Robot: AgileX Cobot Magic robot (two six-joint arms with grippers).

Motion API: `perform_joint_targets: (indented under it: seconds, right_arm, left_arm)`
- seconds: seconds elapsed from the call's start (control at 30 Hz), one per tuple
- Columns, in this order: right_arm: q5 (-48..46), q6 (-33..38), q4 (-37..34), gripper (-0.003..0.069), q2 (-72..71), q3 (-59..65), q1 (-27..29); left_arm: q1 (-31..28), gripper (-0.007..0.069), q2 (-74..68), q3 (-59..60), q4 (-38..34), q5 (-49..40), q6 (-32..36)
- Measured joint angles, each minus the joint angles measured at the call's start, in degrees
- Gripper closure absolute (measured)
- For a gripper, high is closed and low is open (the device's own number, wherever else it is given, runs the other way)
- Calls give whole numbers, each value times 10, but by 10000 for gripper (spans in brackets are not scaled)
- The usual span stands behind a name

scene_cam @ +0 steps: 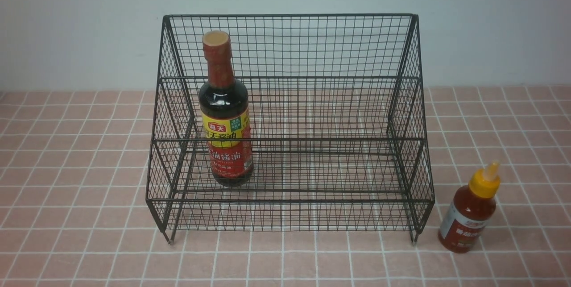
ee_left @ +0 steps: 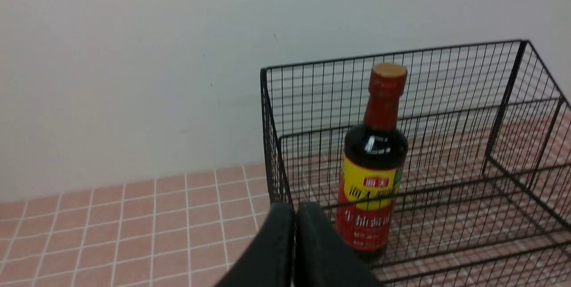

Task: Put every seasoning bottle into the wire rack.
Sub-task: Use the right arm to grab the condiment bottle closest to it

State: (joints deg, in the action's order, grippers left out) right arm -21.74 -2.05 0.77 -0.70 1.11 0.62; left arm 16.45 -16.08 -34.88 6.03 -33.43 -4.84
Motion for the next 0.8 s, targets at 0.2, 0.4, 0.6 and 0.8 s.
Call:
perform_joint_targets:
  seconds: [0.2, 0.4, 0.6, 0.8]
  right_arm:
    - [0, 0, 0, 668, 0, 0, 0]
    - [0, 0, 0, 668, 0, 0, 0]
    - [0, 0, 0, 668, 0, 0, 0]
    - [0, 0, 0, 668, 0, 0, 0]
  left_arm:
    - [-85, 631, 147, 237, -105, 131, 116]
    - [-105, 631, 167, 362, -119, 161, 146]
    - [-105, 631, 167, 365, -113, 123, 139]
    - [-105, 631, 167, 365, -113, 123, 135]
